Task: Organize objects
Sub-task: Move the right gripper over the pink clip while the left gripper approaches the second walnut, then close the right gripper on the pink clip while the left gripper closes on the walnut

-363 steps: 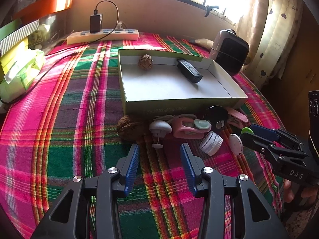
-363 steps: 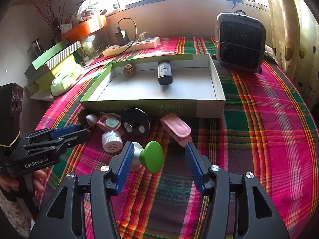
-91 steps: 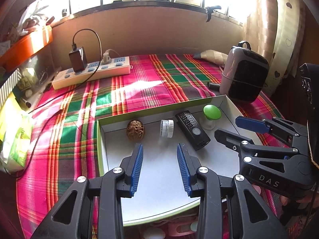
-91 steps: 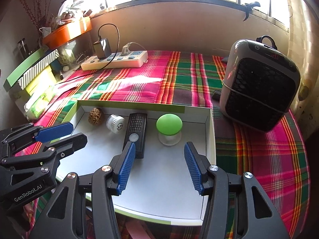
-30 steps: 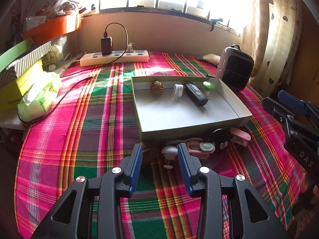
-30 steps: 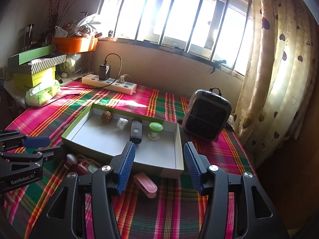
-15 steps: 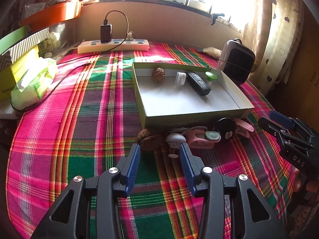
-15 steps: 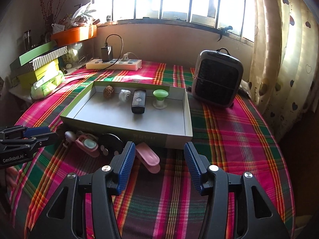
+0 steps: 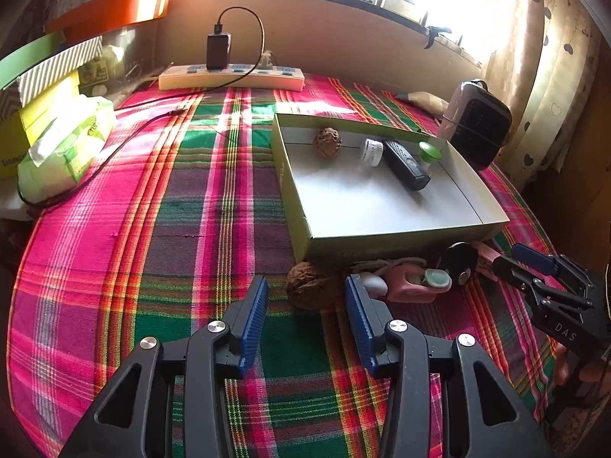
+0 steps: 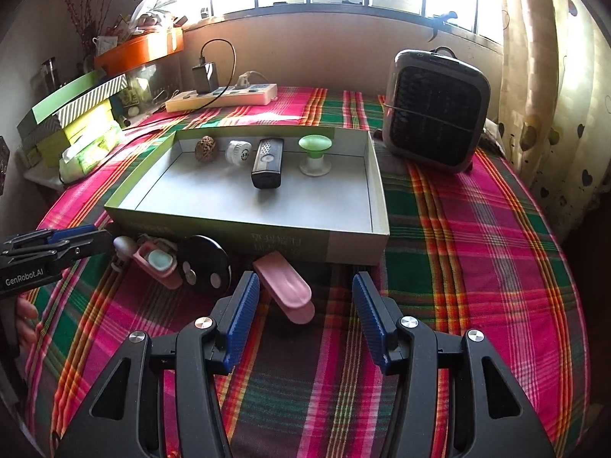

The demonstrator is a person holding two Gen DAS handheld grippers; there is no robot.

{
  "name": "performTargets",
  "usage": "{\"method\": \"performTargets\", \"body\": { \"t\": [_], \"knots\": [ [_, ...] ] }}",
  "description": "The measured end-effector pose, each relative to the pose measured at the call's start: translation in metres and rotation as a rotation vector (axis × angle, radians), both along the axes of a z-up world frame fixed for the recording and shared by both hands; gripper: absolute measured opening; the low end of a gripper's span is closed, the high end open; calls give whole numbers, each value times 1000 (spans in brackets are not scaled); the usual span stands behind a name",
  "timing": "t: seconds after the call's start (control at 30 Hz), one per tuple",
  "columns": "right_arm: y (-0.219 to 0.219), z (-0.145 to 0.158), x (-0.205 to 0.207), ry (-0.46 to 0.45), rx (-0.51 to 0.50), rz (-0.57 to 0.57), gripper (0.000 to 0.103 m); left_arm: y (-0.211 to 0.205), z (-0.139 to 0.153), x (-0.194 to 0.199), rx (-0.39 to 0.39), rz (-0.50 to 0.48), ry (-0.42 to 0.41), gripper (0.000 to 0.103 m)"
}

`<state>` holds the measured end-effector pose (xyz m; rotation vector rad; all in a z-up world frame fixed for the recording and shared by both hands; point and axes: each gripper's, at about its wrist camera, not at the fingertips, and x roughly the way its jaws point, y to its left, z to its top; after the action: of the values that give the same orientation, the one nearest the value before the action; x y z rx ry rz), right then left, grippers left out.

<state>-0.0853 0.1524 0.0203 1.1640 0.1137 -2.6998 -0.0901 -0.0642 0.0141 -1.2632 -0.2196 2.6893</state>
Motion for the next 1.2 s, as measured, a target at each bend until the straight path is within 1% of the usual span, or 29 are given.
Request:
{"method": "performTargets", "body": {
  "t": [0.17, 0.27, 0.4, 0.67, 0.83, 0.87, 0.97, 1.03, 1.2],
  "knots": [
    [-2, -6, -9, -33, -1, 21, 52, -3, -6, -7, 20, -2, -26, 41],
    [-3, -9, -15, -56, -7, 47, 52, -2, -7, -8, 12, -8, -24, 41],
    [-4, -15, -22, -87, -14, 55, 52, -2, -6, -11, 15, -11, -28, 41],
    [-5, -15, -26, -89, 4, 65, 52, -2, -7, -13, 10, -9, -23, 41],
    [-5, -16, -26, -87, 21, 73, 52, -7, -7, -14, 35, 4, -24, 41],
    [-5, -16, -25, -85, 23, 74, 51, -7, -7, -14, 39, 7, -24, 41],
    [-5, -15, -25, -82, 27, 75, 43, -8, -7, -15, 43, 11, -26, 40],
    [-6, -15, -25, -81, 28, 78, 42, -9, -7, -14, 47, 14, -27, 40],
    [-5, -14, -24, -78, 26, 82, 29, -14, -7, -13, 51, 31, -25, 40]
  ]
}}
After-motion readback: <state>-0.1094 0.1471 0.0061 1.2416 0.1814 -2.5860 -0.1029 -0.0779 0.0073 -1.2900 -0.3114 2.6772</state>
